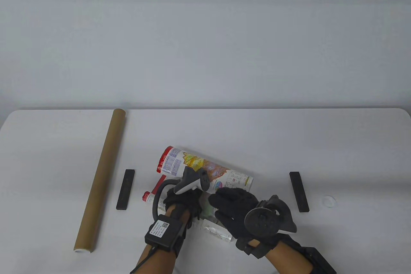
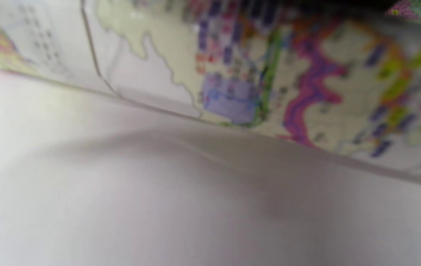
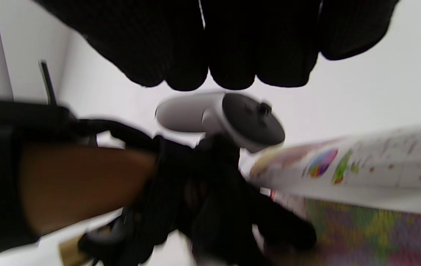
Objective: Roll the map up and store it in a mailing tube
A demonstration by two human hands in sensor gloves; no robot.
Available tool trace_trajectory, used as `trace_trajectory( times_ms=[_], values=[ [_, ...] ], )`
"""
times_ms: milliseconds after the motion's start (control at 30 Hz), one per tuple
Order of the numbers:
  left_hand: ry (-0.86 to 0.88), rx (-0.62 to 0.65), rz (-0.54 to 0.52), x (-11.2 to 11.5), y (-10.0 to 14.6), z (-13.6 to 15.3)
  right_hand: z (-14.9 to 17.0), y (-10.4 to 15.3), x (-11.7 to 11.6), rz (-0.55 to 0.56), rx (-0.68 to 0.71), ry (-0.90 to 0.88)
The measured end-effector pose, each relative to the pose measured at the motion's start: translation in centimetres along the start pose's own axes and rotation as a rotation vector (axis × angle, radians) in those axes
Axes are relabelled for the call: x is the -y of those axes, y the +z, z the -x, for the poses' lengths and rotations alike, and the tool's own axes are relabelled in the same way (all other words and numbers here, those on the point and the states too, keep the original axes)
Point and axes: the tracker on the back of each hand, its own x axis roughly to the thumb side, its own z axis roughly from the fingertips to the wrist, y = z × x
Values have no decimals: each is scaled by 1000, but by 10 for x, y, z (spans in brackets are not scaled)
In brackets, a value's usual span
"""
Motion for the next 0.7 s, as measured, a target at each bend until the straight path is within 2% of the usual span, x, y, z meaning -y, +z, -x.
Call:
trace_trajectory(
  times_ms=[167, 267, 533, 700],
  values=[
    [30, 7, -1, 2, 0, 3, -1, -5, -39, -197, 9, 70],
    [17, 1, -8, 1, 1, 3, 4, -6, -53, -278, -17, 94],
    [4, 5, -28, 2, 3, 3, 23, -5, -75, -371, -108, 128],
    [14, 23, -36, 4, 7, 4, 31, -5, -85, -391, -154, 148]
  ],
)
